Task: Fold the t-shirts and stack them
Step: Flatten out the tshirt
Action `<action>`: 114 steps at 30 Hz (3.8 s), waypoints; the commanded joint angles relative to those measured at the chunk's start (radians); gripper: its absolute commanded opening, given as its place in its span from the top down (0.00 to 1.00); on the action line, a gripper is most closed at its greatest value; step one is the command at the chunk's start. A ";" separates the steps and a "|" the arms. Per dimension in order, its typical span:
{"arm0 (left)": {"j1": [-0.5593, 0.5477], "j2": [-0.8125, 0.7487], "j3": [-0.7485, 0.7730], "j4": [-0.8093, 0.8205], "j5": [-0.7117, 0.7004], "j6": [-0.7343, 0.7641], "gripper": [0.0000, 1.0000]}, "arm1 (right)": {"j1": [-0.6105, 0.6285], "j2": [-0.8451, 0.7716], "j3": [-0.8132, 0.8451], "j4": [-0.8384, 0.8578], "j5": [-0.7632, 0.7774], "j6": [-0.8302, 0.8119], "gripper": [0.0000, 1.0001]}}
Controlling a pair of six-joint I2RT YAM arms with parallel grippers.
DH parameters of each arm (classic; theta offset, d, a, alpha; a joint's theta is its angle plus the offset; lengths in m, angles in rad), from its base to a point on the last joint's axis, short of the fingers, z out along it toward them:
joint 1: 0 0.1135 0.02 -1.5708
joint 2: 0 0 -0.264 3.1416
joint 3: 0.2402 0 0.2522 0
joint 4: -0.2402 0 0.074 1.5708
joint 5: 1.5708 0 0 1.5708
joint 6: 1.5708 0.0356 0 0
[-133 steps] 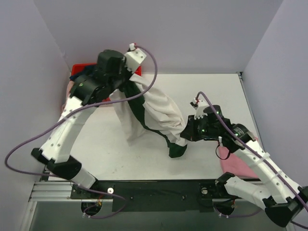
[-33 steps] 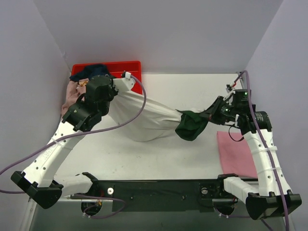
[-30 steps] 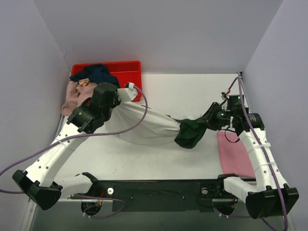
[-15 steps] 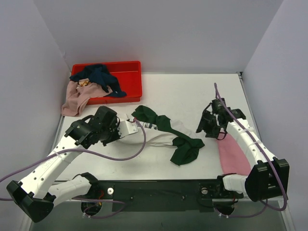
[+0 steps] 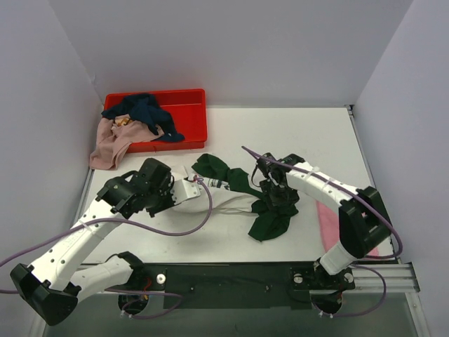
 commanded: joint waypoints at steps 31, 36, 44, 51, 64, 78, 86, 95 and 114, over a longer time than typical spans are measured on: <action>0.069 0.181 0.620 0.606 -0.707 0.312 1.00 | -0.695 -0.402 0.779 -0.186 -0.397 -0.101 1.00; 0.078 0.084 0.422 0.552 -0.679 0.270 1.00 | -0.707 -0.431 0.790 -0.191 -0.420 -0.096 1.00; 0.081 0.057 0.313 0.617 -0.645 0.303 1.00 | -0.716 -0.347 0.845 -0.200 -0.483 -0.058 1.00; 0.098 0.063 0.392 0.588 -0.683 0.203 1.00 | -0.716 -0.304 0.988 -0.263 -0.513 -0.045 1.00; 0.092 0.069 0.923 0.506 -0.730 -0.001 1.00 | -0.715 -0.560 1.201 -0.219 -0.440 -0.056 1.00; 0.018 0.041 0.804 0.548 -0.673 0.039 1.00 | -0.695 -0.629 0.979 -0.148 -0.463 -0.007 1.00; 0.034 0.185 0.408 0.658 -0.440 -0.004 1.00 | -0.695 -0.485 0.468 0.051 -0.592 0.091 1.00; 0.115 0.729 0.556 0.891 -0.320 -0.027 1.00 | -0.690 0.117 0.547 0.228 -0.553 0.105 1.00; 0.080 0.430 0.373 0.146 0.274 0.298 0.37 | -0.442 -0.185 0.120 -0.064 -0.090 0.181 0.20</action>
